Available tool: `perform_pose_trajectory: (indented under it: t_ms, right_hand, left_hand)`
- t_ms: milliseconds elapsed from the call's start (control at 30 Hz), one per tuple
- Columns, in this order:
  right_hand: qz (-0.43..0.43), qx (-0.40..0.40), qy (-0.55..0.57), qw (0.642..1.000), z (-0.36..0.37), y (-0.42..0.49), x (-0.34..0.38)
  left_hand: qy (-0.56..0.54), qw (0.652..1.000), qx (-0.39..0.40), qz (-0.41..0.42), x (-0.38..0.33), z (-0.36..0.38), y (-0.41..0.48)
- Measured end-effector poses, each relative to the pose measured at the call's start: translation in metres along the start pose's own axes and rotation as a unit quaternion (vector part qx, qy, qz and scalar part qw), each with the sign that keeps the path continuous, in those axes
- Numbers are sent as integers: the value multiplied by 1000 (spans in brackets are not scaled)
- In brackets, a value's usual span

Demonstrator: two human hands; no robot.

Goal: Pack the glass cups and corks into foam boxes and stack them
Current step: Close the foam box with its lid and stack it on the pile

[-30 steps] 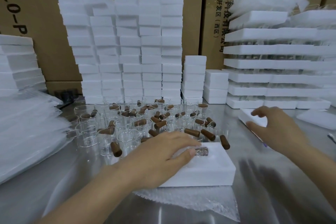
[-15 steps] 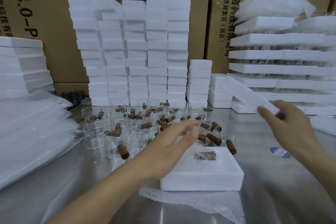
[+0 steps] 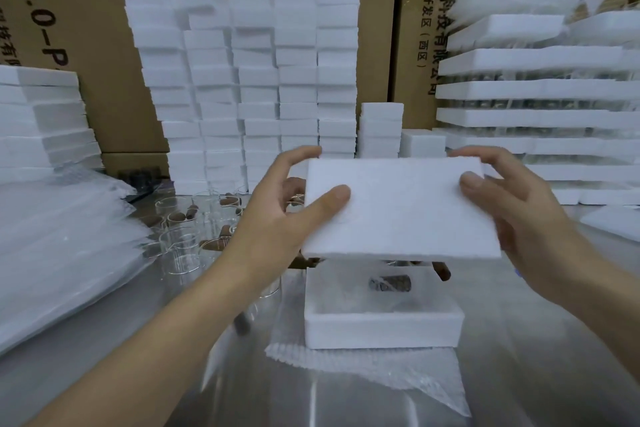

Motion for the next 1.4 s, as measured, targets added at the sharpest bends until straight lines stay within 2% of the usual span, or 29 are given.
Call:
perform_pose_trajectory:
  t_ms: [100, 200, 267, 333, 533, 733, 933, 1200, 1400]
  right_hand:
    - [39, -22, -29, 999, 0, -1, -13]
    - [107, -31, -55, 992, 3, -1, -33]
    - [154, -6, -52, 987, 7, -2, -47]
    - [184, 26, -47, 981, 12, -4, -57]
    - [228, 59, -47, 971, 18, -7, -71]
    - [238, 84, -48, 966, 20, -8, -66]
    - [240, 102, -50, 964, 23, -10, -67]
    - [252, 101, -100, 957, 13, -7, -68]
    - [234, 106, -126, 958, 17, -7, -74]
  left_hand:
    - [30, 996, 19, -82, 16, 0, 1]
    - [118, 978, 64, -159, 30, -1, -2]
    - [160, 963, 86, -198, 39, -2, -4]
    - [156, 958, 88, -223, 45, -5, -6]
    - [189, 927, 134, -296, 59, -5, -10]
    - [176, 911, 182, -325, 63, 0, -14]
    - [208, 907, 189, -315, 66, 0, -11]
    - [187, 906, 209, -316, 67, 4, -13]
    - [263, 891, 211, -304, 60, 2, -14]
Point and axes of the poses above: each hand's wrist, its own y-axis towards the middle knuckle, its own z-axis out of the palm, x = y × z, the point moved 8 cm from there along y, towards the middle knuckle, and after that the axes turned 13 degrees about x, right-handed, at the moved point
